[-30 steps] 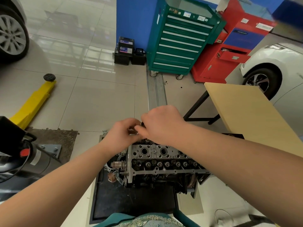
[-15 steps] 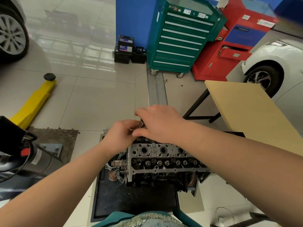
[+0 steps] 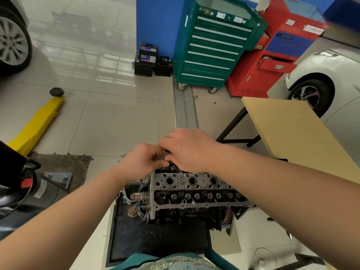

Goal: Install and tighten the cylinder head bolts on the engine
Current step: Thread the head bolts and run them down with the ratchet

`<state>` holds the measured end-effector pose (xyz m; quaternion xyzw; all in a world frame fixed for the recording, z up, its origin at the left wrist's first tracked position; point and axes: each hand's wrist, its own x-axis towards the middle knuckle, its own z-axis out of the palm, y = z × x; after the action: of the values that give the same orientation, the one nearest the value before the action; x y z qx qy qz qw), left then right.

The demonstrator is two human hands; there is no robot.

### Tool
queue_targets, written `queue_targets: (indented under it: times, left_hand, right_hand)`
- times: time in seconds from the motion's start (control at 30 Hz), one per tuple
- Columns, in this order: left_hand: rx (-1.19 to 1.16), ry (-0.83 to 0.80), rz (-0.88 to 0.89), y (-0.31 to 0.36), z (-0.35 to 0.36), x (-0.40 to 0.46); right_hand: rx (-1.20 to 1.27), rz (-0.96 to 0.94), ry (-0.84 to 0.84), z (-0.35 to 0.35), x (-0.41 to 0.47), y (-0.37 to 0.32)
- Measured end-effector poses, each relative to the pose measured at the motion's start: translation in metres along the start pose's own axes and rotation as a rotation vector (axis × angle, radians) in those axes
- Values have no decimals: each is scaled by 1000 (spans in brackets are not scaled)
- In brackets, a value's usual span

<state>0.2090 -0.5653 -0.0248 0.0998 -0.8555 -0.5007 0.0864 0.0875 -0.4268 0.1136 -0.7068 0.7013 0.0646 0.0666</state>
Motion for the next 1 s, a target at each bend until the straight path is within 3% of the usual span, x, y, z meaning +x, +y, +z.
queue_targets:
  times: [0.1, 0.23, 0.3, 0.43, 0.53, 0.63, 0.77, 0.9, 1.0]
  left_hand:
    - [-92, -38, 26, 4, -2, -4]
    - [-84, 126, 29, 5, 10, -14]
    - [0, 181, 59, 3, 11, -14]
    - [54, 68, 94, -3, 2, -9]
    - [-16, -10, 89, -1, 0, -10]
    - [-59, 57, 106, 7, 3, -9]
    - [61, 113, 101, -1, 6, -4]
    - [81, -8, 19, -13, -1, 0]
    - [48, -54, 27, -11, 0, -1]
  right_hand:
    - [-28, 134, 42, 8, 5, -8]
    - [-138, 350, 70, 17, 7, -12]
    - [-88, 293, 115, 16, 6, -10]
    - [51, 50, 39, 3, 1, -2]
    - [14, 138, 64, 4, 2, -3]
    - [-70, 217, 120, 7, 6, -16]
    - [-10, 132, 39, 2, 12, -16]
    - [-5, 47, -79, -6, 8, -9]
    - [-56, 99, -34, -1, 8, -15]
